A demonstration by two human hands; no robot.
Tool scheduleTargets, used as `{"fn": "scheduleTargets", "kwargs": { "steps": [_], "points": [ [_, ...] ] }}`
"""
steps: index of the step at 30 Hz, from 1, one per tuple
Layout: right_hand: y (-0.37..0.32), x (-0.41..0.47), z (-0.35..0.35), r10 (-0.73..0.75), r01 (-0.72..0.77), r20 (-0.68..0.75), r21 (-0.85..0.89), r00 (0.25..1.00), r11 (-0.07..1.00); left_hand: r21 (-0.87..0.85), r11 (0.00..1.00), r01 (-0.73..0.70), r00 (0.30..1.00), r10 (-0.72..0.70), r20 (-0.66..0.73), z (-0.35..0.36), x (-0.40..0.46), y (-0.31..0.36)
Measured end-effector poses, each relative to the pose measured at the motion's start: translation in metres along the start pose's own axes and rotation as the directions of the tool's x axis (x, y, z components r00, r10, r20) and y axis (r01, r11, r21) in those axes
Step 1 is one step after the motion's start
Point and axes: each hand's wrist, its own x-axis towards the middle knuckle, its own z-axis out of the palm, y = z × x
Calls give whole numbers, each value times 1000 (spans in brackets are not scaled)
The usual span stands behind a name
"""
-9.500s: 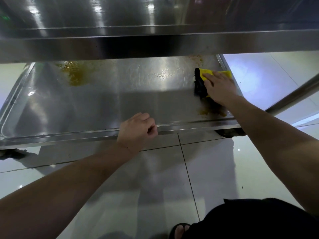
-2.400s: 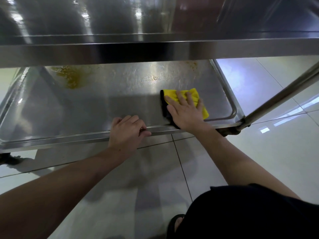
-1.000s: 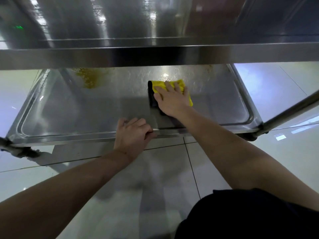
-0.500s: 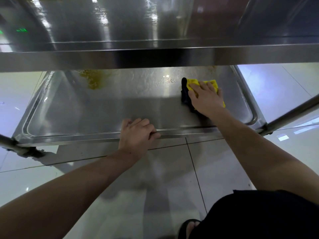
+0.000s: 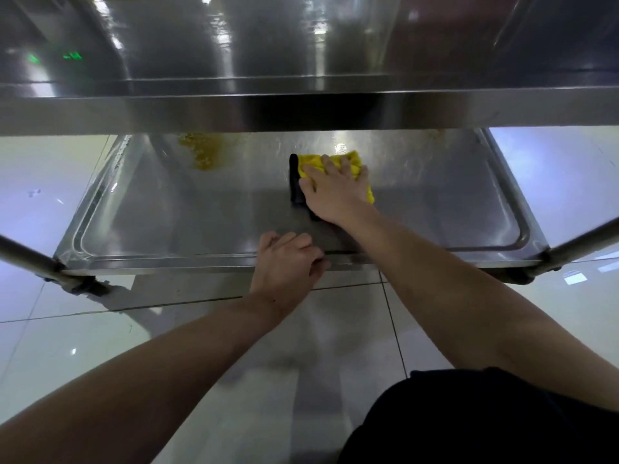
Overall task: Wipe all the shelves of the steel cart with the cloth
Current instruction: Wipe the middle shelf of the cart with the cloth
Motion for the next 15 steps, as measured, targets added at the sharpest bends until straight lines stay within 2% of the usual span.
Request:
{"fn": "scheduleTargets", "kwargs": {
  "steps": [8, 15],
  "points": [
    [14, -3, 4, -3, 4, -25, 32, 1000, 999, 11, 1000, 1, 999, -1, 34, -4, 3, -2],
    [79, -18, -4, 121, -118, -55, 63, 991, 991, 30, 999, 13, 999, -15, 40, -4, 3, -4]
  ]
}}
